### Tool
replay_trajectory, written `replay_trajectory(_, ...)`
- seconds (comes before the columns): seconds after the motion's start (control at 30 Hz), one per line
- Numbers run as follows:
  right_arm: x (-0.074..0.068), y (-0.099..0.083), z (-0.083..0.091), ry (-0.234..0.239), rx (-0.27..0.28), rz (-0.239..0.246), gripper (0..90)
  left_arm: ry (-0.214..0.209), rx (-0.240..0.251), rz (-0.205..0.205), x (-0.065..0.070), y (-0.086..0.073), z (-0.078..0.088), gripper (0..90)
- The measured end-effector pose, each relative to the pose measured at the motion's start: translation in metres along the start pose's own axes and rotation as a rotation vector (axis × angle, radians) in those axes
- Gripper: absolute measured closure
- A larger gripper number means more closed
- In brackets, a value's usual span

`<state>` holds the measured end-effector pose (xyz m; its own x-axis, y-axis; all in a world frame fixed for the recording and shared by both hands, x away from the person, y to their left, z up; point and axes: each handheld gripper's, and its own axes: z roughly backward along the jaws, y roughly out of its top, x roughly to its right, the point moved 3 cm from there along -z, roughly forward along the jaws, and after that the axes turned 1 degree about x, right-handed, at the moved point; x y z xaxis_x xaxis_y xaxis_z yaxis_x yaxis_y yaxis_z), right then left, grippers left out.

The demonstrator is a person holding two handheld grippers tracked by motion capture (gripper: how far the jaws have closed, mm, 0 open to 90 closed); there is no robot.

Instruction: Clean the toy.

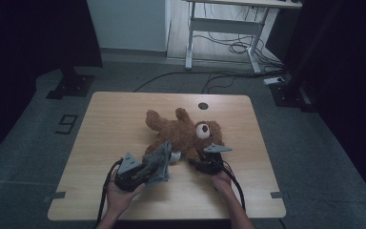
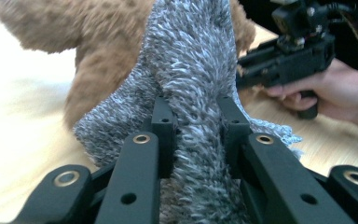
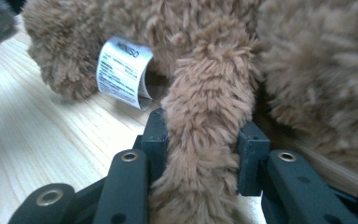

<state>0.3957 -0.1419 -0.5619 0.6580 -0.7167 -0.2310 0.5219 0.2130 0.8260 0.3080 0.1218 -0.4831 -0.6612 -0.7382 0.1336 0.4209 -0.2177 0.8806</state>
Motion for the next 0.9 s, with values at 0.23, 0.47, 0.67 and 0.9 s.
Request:
replay_trajectory(0.23,-0.003,0.004,0.007,0.011,0.039,-0.006,63.8,-0.017,-0.016,-0.021,0.004,0.028,-0.041,72.9)
replay_trajectory(0.47,0.000,0.008,0.011,0.012,0.091,-0.030,65.0,-0.001,-0.092,-0.038,0.010,0.045,-0.098,72.9)
replay_trajectory(0.67,0.004,0.010,0.017,0.012,0.105,-0.039,66.9,0.030,-0.134,-0.017,-0.006,0.027,-0.113,73.9)
replay_trajectory(0.9,0.010,0.011,0.022,0.029,0.115,-0.049,67.6,0.103,-0.119,-0.017,-0.022,0.018,-0.084,74.2)
